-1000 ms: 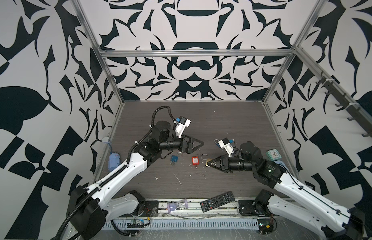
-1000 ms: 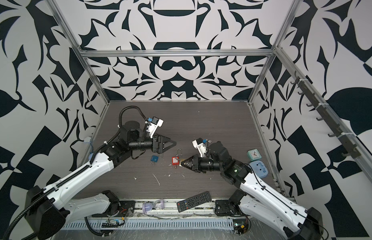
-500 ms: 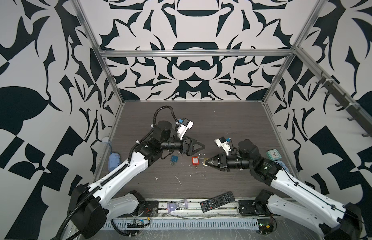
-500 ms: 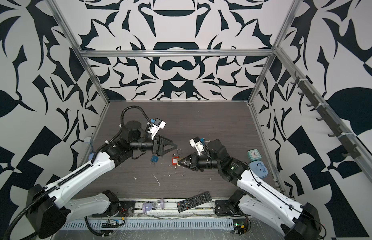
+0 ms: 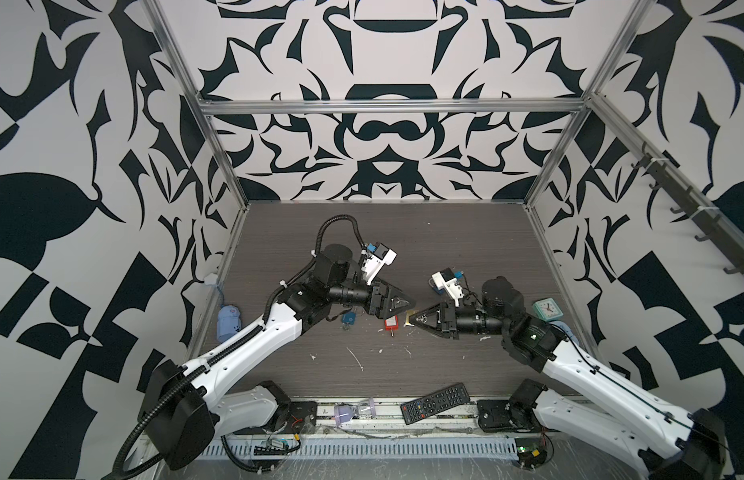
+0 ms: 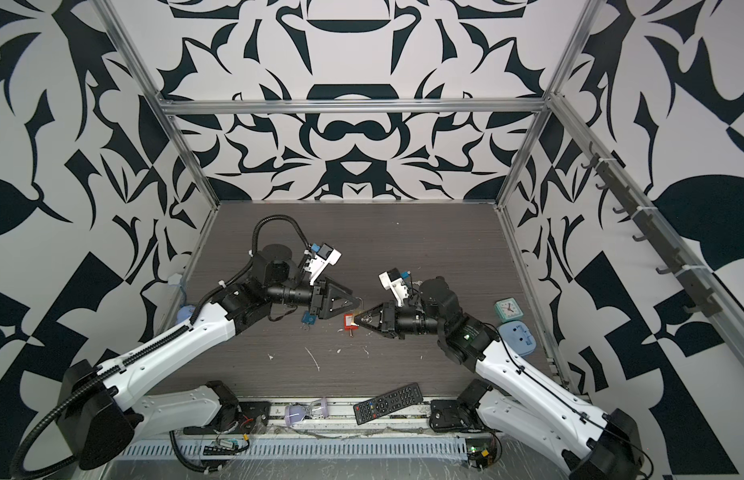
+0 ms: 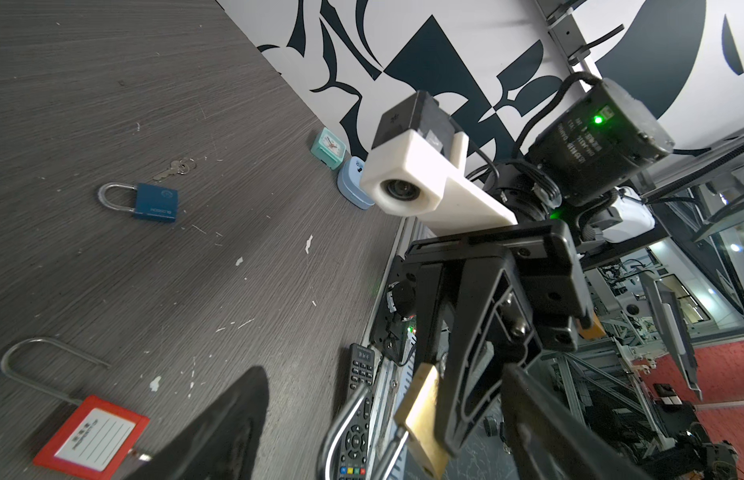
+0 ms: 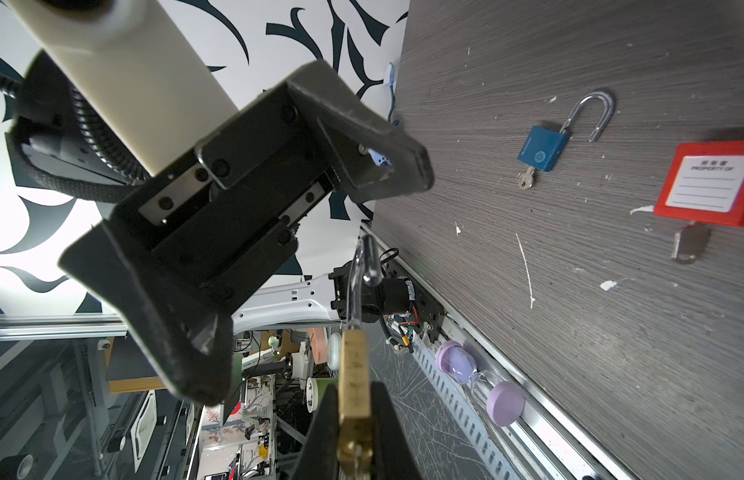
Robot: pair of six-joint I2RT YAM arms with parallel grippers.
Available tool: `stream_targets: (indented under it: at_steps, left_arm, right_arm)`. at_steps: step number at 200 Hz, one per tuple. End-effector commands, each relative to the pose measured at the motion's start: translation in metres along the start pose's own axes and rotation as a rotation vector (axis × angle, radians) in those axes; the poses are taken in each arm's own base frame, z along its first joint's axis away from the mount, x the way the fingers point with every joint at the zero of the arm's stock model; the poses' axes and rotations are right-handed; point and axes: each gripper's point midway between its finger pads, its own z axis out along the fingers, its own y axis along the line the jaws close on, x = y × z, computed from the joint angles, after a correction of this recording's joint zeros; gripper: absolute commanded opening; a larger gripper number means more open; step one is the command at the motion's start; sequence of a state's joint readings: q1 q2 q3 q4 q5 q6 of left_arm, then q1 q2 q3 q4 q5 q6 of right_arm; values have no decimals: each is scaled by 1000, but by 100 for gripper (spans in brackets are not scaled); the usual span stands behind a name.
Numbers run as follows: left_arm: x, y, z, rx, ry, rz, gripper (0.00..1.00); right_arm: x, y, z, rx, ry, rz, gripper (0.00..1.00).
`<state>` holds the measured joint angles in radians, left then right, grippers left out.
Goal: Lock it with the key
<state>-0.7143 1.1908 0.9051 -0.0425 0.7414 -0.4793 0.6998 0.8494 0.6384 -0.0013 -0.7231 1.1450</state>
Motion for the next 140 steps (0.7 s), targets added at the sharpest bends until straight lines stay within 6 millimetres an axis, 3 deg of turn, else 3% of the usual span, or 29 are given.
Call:
stream_targets:
  at_steps: [1,28,74,140]
  left_arm:
    - [-8,-9,0,24,-12,21,87]
    - [-15,-8,-6,-17,-69,35,87]
    - [-24,-26,-8,51,-79,40,87]
    - [-14,-23,-1,107,-80,6,87]
  right_arm:
    - [-5,23,-5,-77,-16,-65,0]
    - [-5,12,-3,-61,-14,-45,0]
    - [-7,-2,-2,-31,-21,-22,0]
    - [-17,4,1,-54,-37,-49,0]
